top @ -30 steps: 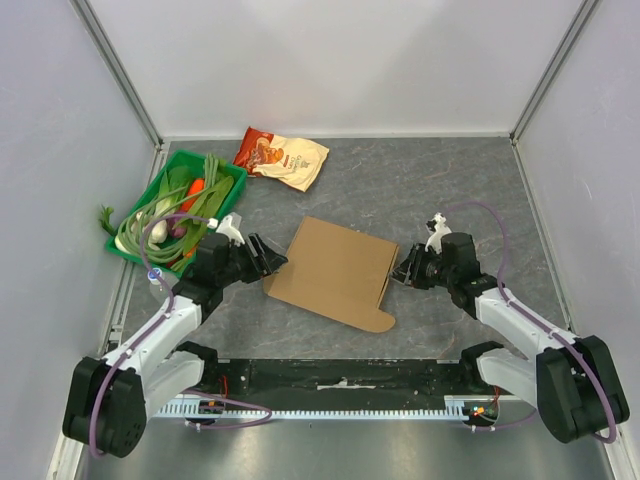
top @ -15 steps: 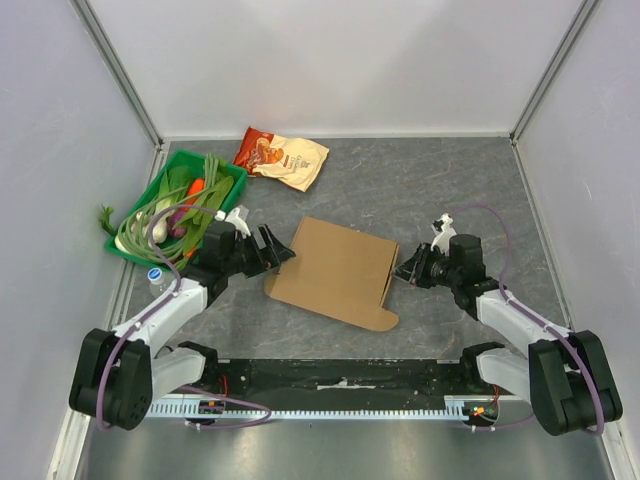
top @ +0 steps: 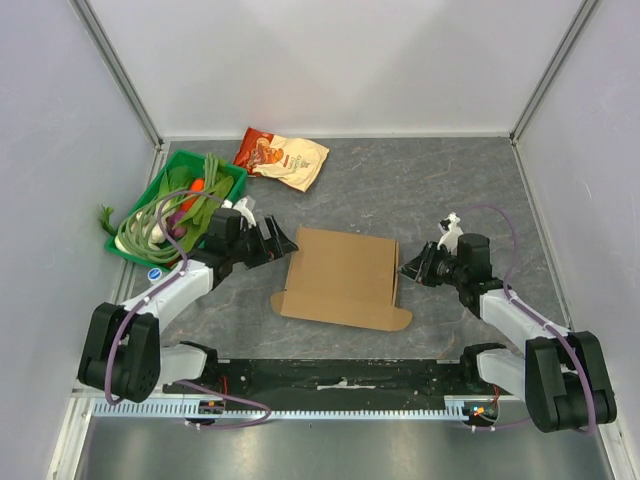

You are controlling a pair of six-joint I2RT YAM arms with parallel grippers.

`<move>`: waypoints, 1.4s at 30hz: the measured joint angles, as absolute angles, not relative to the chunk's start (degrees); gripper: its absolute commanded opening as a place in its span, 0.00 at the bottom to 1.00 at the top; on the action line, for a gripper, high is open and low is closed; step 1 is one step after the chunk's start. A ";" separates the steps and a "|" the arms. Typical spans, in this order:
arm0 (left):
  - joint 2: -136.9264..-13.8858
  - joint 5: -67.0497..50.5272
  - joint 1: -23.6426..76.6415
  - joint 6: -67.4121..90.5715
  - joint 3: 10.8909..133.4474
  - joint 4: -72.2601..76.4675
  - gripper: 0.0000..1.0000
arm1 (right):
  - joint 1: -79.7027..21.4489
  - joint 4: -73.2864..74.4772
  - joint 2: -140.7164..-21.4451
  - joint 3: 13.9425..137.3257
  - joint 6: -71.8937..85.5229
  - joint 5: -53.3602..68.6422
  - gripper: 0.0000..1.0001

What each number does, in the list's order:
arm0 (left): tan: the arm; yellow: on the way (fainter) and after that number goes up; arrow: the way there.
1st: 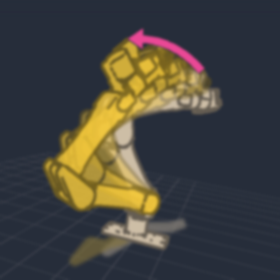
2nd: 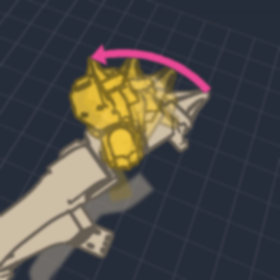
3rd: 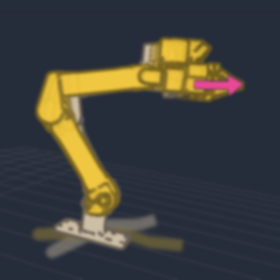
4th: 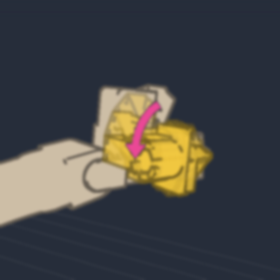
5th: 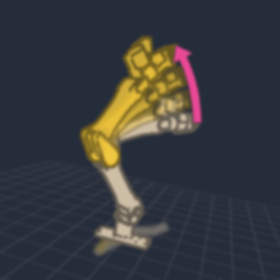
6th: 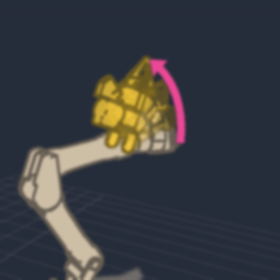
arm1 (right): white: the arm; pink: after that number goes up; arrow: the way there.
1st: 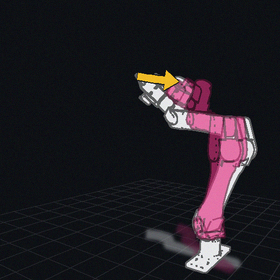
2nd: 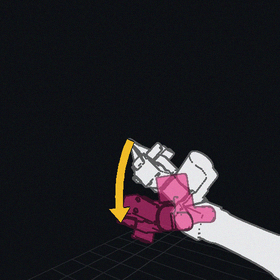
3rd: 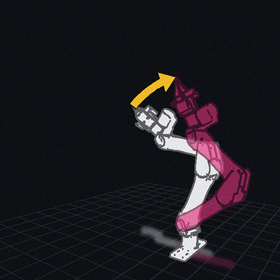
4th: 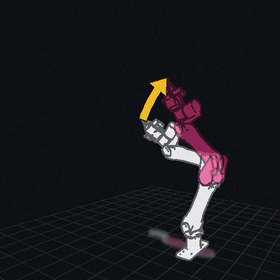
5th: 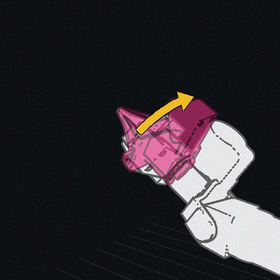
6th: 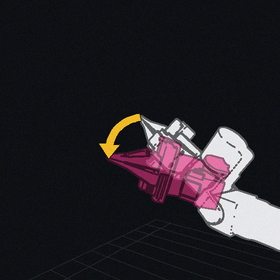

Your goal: Fold the paper box

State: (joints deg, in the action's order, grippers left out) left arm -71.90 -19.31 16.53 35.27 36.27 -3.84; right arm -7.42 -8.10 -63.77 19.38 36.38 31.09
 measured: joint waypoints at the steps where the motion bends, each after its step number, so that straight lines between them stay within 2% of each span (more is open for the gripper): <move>1: -72.14 -19.64 16.49 35.27 36.03 -3.68 0.98 | -7.22 -8.12 -63.90 19.38 36.36 31.35 0.25; 8: -74.78 -24.86 16.47 35.73 31.68 2.83 0.98 | -5.30 -8.10 -64.66 19.38 36.05 33.32 0.24; 14: -78.35 -31.64 16.97 39.51 27.29 15.07 0.98 | -4.86 -8.12 -64.86 19.40 35.88 33.69 0.24; 17: -80.90 -34.70 18.04 42.22 26.13 21.63 0.90 | -4.69 -8.12 -64.97 19.40 35.86 33.87 0.25; 20: -82.76 -37.19 18.61 45.54 24.53 27.97 0.77 | -4.62 -8.12 -64.97 19.40 35.59 33.82 0.30; 21: -82.96 -37.80 18.65 46.46 23.94 29.36 0.70 | -4.58 -8.10 -64.95 19.40 35.44 33.78 0.32; 23: -82.94 -38.22 18.63 48.53 22.70 31.94 0.63 | -4.58 -7.62 -64.84 19.49 34.89 33.45 0.40; 24: -82.74 -38.28 18.59 49.28 22.41 32.29 0.55 | -4.58 -6.79 -64.45 19.64 34.65 33.06 0.44; 25: -82.37 -38.50 18.61 49.84 22.35 32.25 0.53 | -4.58 -5.43 -63.79 19.86 34.28 32.45 0.58; 27: -80.97 -38.65 18.70 50.09 22.44 31.29 0.50 | -4.73 -1.06 -61.17 20.80 33.15 30.06 0.70; 28: -80.14 -38.65 18.74 50.09 22.52 30.52 0.50 | -4.82 1.43 -59.44 21.45 32.56 28.91 0.84; 30: -78.32 -38.68 18.72 50.06 23.51 27.42 0.48 | -6.00 6.94 -55.40 24.40 30.52 25.34 0.91; 31: -77.91 -38.79 18.72 50.06 24.12 26.22 0.47 | -6.96 8.99 -53.91 26.13 29.95 23.97 0.98; 34: -77.78 -39.38 18.72 50.59 25.71 23.57 0.43 | -15.51 13.21 -51.66 33.85 25.58 18.28 0.98; 38: -77.76 -39.86 18.48 54.22 26.55 20.53 0.39 | -38.11 14.31 -51.79 42.02 18.41 8.25 0.98; 42: -76.97 -40.53 17.93 59.07 27.73 15.38 0.40 | -60.27 14.87 -53.15 43.03 12.51 -5.80 0.98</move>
